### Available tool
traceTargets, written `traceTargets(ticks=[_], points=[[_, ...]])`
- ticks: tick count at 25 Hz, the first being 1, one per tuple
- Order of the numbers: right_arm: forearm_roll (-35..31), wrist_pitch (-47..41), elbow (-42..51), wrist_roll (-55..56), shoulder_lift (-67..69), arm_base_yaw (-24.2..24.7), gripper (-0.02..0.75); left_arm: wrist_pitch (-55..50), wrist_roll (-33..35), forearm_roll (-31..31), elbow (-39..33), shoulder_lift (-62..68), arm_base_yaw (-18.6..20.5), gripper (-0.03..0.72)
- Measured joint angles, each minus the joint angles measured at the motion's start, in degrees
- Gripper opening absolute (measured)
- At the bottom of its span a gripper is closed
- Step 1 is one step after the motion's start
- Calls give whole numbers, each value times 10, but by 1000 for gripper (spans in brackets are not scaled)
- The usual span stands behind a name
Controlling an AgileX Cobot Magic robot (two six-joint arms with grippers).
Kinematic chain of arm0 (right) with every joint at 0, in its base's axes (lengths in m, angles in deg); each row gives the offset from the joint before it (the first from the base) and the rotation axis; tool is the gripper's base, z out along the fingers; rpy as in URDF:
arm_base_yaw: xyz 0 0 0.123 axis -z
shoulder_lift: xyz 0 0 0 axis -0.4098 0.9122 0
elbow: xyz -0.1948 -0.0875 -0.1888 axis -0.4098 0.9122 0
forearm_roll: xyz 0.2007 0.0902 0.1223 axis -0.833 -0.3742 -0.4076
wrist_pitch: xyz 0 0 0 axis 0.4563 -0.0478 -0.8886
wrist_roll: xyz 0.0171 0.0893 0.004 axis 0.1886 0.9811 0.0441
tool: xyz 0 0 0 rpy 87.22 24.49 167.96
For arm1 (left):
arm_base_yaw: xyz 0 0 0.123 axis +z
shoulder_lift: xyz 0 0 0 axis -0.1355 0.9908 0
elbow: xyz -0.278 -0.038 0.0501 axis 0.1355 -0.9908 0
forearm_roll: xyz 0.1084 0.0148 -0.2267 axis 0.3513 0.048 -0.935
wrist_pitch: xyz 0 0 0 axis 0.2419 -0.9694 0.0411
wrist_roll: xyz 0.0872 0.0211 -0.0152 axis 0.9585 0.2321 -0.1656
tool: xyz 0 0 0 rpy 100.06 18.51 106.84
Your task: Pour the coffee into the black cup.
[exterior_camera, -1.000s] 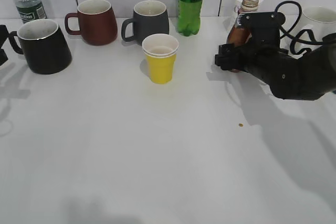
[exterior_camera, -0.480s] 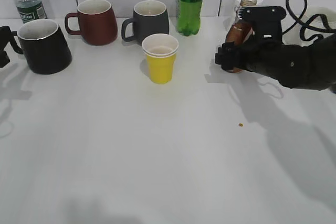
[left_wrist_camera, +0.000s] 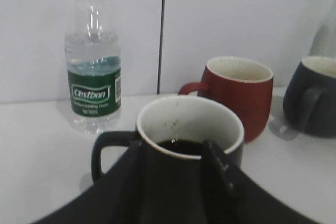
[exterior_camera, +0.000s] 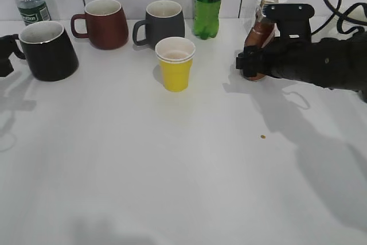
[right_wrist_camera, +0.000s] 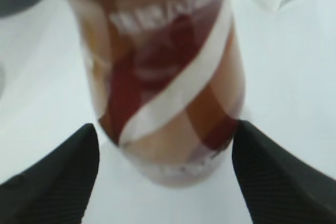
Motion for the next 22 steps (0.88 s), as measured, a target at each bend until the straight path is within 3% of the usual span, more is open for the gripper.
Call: traceTargets(ticks=[9,16,22], points=[[-1,-76,0,0,-26,0,612,-137,-12,-19,0,-45,-41,272],[-1,-157,0,0,-52,0,599,-264,-112,-27,0,-81,-86,272],[5,-255,0,0,-82,0,599,-394,-142,-27,0,-139,-145,272]])
